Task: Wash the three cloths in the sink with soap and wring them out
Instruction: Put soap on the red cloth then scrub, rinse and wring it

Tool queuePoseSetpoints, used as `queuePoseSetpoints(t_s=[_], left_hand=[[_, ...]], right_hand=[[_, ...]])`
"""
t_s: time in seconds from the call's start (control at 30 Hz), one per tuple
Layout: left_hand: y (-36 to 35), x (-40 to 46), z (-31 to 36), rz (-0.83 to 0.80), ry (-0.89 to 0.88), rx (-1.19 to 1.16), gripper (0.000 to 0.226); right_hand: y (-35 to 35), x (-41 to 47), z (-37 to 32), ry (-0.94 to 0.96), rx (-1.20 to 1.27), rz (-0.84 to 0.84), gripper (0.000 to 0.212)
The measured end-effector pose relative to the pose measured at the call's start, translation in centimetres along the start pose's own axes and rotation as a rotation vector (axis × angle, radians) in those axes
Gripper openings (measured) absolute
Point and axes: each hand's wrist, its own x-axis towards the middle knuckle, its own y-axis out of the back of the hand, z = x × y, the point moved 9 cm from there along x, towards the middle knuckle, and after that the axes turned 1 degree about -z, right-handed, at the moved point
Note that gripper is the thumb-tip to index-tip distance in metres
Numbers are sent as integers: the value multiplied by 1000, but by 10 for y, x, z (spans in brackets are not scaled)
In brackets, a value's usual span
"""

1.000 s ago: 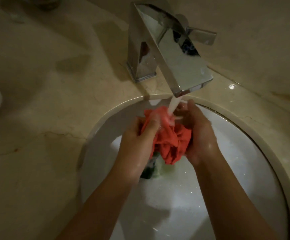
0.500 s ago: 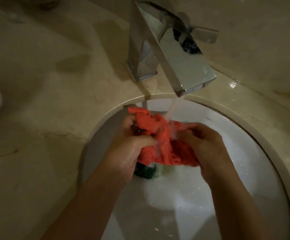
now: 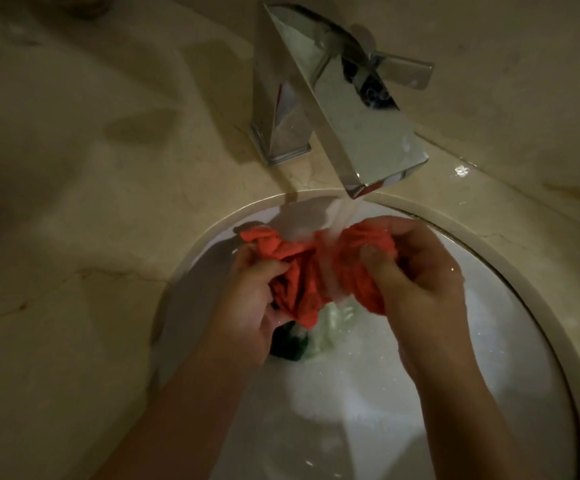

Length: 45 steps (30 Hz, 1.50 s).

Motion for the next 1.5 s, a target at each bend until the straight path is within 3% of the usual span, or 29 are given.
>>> queuePoseSetpoints(t_s=[0.1,0.13,0.23,0.3,0.4,0.53,0.7,0.8,0.87,0.93,1.03,1.17,1.23,1.37,1.5], left_hand=[[-16,-1,-8,-33,74,-183,11],[-24,-2,-11,-65,114,-252,13],[-35,-6,-17,-111,165,-283,37],[-35,-6,-19,-100,117,-188,38],[-32,-5,-11,28,-71,79,45],[-32,-4,7,169,-325,476,30],[-27,1,25,269,-365,712,28],[-23,2,20,311,-274,552,24],[-21,1,11,303,-185,459,33],[-22,-1,7,243,-137,397,36],[-19,-1,-1,140,-59,355,17],[-15,-3,-8,7,104,238,36],[-18,-3,-11,-45,152,209,51],[-26,0,-8,-131,111,65,56],[-12,4,-12,-45,95,42,56]], right_hand=[[-30,-9,-20,121,168,-411,19],[-33,-9,-20,136,229,-457,23],[-21,11,6,100,124,-214,24],[-22,14,36,-113,40,-54,22],[-43,2,56,-338,163,-18,28],[-51,2,53,-286,109,16,30],[-53,-6,73,-452,152,-59,36],[-49,5,65,-426,175,39,34],[-45,11,60,-380,149,120,34],[-41,11,57,-347,75,137,31],[-15,8,56,-363,34,240,22],[13,2,52,-375,137,420,17],[11,-3,39,-290,98,386,14],[-30,-11,20,-91,-145,-5,7],[-28,-6,35,-121,-215,36,33]])
